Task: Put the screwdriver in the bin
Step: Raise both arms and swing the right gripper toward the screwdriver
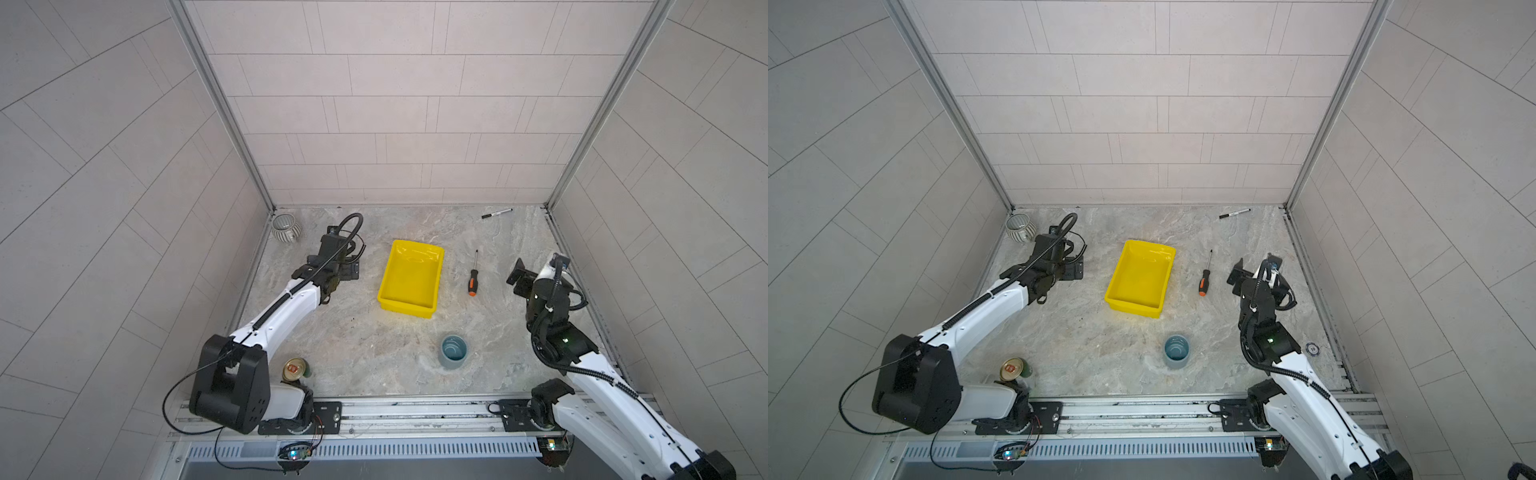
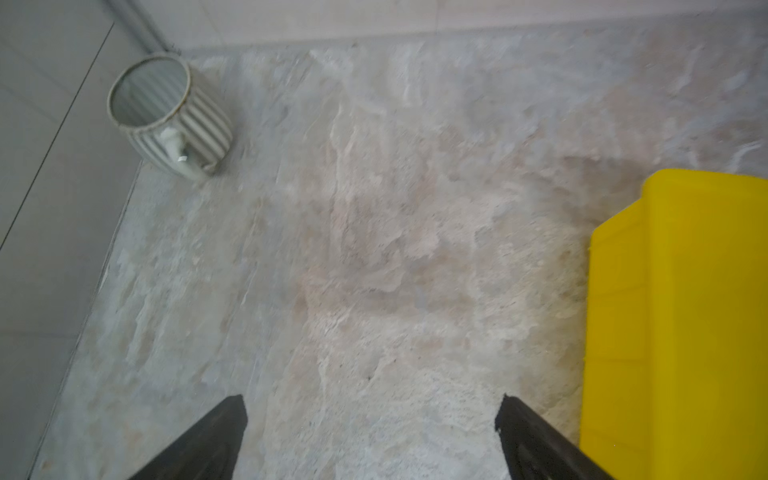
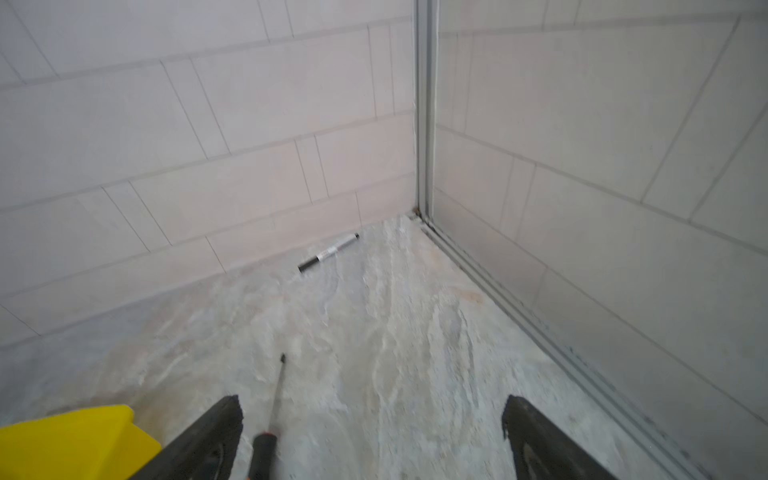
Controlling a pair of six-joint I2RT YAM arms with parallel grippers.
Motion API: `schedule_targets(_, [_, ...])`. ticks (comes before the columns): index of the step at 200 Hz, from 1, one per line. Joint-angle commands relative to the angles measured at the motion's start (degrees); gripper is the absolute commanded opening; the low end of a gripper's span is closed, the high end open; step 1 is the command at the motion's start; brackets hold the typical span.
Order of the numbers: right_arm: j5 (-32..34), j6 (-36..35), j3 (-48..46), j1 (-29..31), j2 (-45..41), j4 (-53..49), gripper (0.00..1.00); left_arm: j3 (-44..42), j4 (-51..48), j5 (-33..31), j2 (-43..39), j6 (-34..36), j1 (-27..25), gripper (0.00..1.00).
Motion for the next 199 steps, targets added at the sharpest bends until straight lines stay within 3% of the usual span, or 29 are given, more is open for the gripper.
schedule_targets(1, [-8.21,7.52,-4.39,-3.31,1.32,-10.89,0.99,-1.57,-4.37,0.8,-0.87,-4.57,0.62,1.0])
schedule_targets(24, [-11.05,6.33,-3.35,-3.39,5.56,-8.71,0.99,-1.07,-2.81,7.42,-0.33,-2.33,0.58,1.0])
schedule_targets(68, [-10.84,6.1,-2.5,-3.34,7.86,-8.95,0.99,1.29,-8.17,5.45,-1.68,-2.32,0.63,1.0])
schedule_targets(108, [-6.77,7.21,-3.86,-3.42,6.72,-7.99,0.99,-6.56,-2.24,4.86,-14.0,-2.92,0.63,1.0])
schedule_targets(139, [-4.3,9.06,-1.55,-5.34,7.02,-13.53,0.99,-14.51,2.04,0.29,-21.93,-9.83,0.52,1.0])
schedule_targets(172, [-14.13,12.04,1.97,-9.75,6.86,-13.61,0.99,-16.88,0.99,-5.85,-20.69,-16.61,0.61,1.0])
schedule_targets(199, [-21.48,13.52,6.82,-9.26,14.93,-10.37,0.99,-18.15,2.91,-3.02,-19.57,-17.08,0.97,1.0])
